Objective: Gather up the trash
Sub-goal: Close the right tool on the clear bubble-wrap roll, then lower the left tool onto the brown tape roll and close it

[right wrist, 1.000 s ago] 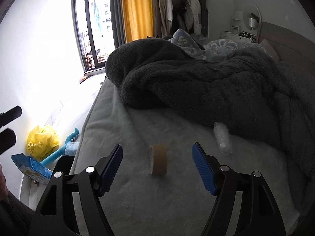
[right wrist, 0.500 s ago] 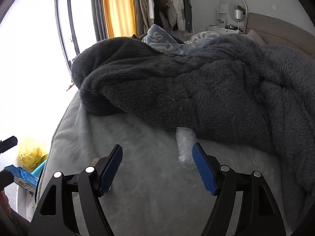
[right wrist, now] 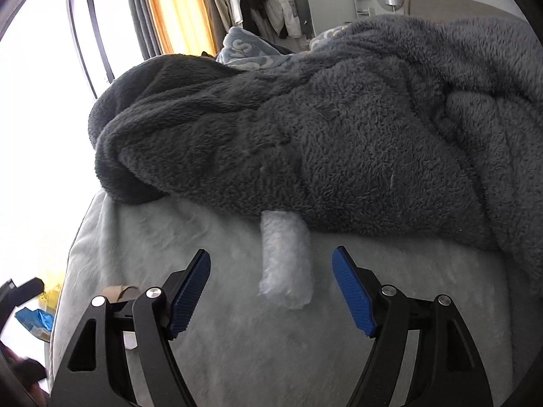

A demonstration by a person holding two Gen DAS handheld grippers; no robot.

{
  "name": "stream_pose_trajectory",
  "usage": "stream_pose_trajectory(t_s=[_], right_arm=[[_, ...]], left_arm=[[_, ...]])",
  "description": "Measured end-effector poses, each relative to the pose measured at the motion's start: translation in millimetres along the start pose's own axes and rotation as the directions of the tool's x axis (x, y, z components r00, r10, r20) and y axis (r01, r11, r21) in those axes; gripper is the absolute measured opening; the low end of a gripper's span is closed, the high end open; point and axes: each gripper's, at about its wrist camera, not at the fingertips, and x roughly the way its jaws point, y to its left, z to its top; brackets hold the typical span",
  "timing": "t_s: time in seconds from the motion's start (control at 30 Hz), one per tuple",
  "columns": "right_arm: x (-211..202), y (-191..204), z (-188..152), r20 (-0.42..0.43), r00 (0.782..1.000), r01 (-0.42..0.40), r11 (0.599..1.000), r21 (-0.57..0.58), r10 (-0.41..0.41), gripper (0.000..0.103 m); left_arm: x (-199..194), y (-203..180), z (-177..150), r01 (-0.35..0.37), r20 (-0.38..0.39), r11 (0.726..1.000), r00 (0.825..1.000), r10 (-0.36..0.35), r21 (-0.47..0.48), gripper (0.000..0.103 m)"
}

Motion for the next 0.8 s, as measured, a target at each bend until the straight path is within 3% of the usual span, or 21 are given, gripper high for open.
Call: stream_pose_trajectory(t_s=[0.17,0.4,0.43,0.8], right_arm=[[15,-8,0,-0.035,0.999,-0.011,1.0,0.02,0.012,0.074],[31,-11,1,-0.084,0.996,-0.007,0.999,0.035,0.01,0.043],[32,-12,1,-0.089,0.996,-0.007,0.999,0.037,0.01,0.034],[3,-10,6,-0.024,0.999,-0.038,0.999,0.02,0.038,0.031]], left_arm=[[20,-8,0,-0.012,-0.035,1.0,0.999,0.013,0.019,0.099],[41,-6,2,-0.023,-0.065,1.0,0.998,0.023,-0.001,0.098],[43,-5,3,-0.025,-0.065,1.0,0.998,0.024,-0.004,0.098],[56,-3,7,-0.053,-0.068,0.998,0.996,0.05,-0.042,0.097]])
